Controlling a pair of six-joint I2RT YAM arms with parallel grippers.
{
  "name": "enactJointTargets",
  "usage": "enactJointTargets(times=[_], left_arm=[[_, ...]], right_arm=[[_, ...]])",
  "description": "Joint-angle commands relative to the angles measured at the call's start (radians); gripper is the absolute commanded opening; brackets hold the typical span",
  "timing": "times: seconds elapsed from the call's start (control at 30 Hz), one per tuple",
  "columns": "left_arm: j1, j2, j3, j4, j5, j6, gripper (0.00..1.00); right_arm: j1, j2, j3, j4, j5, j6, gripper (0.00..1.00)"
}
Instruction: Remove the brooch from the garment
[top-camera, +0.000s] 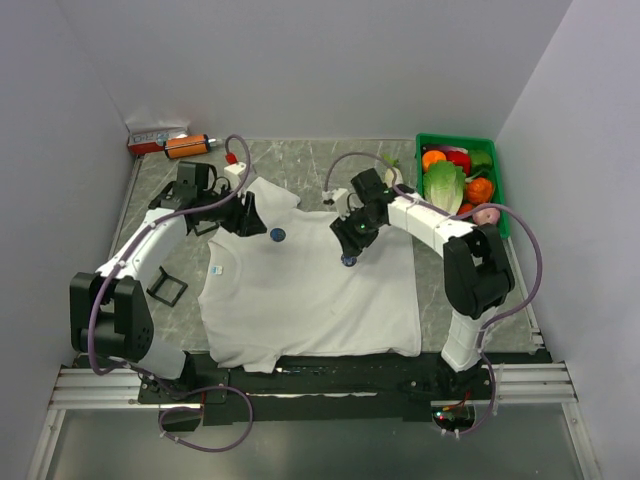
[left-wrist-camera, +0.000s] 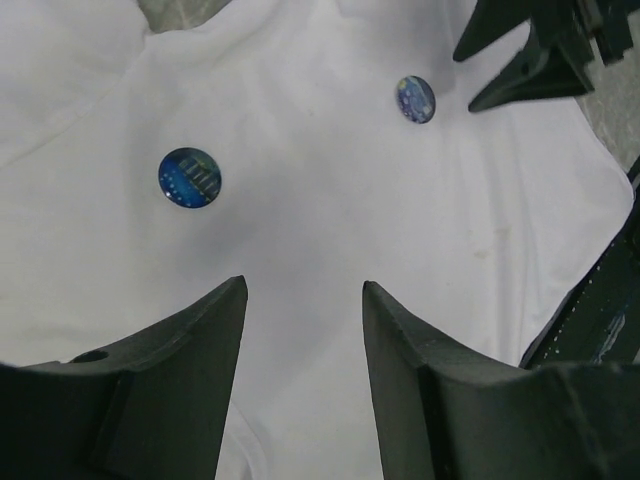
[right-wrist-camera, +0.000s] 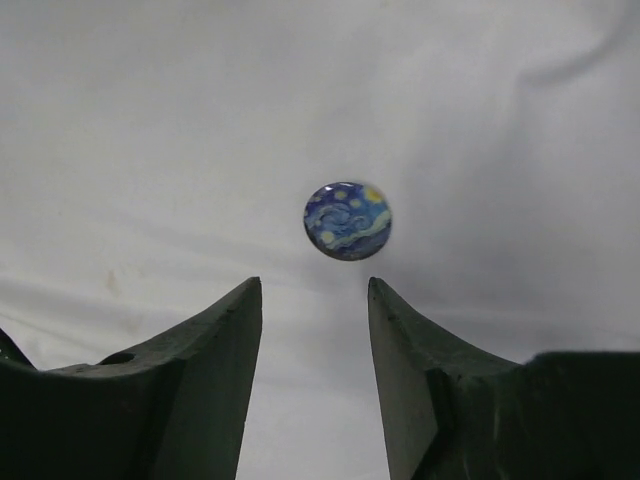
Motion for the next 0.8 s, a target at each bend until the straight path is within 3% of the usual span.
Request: enactJointTargets(times=[0.0,0.3,0.7,0.77], left_arm=[[0.005,-0.051,-0.016,0.038,-0.041,-0.011,0.55],[0.005,-0.069,-0.037,0.039,-0.072,-0.018,0.56],[0.007,-0.063,-0.042,0.034,-0.083,-0.017,0.56],[0.007,-0.052,-0.034,0.031,-0.084,-0.018,0.56]], right_arm=[[0.067,-0.017,-0.049,0.085,0.101,0.064,0.57],[0.133,0.062,-0.057,0.146,0.348,0.140,0.58],[0.148,0.177,0.012,0.085,0.300,0.148,0.60],[0.145,0.188,0.011,0.085,0.291,0.153,0.52]])
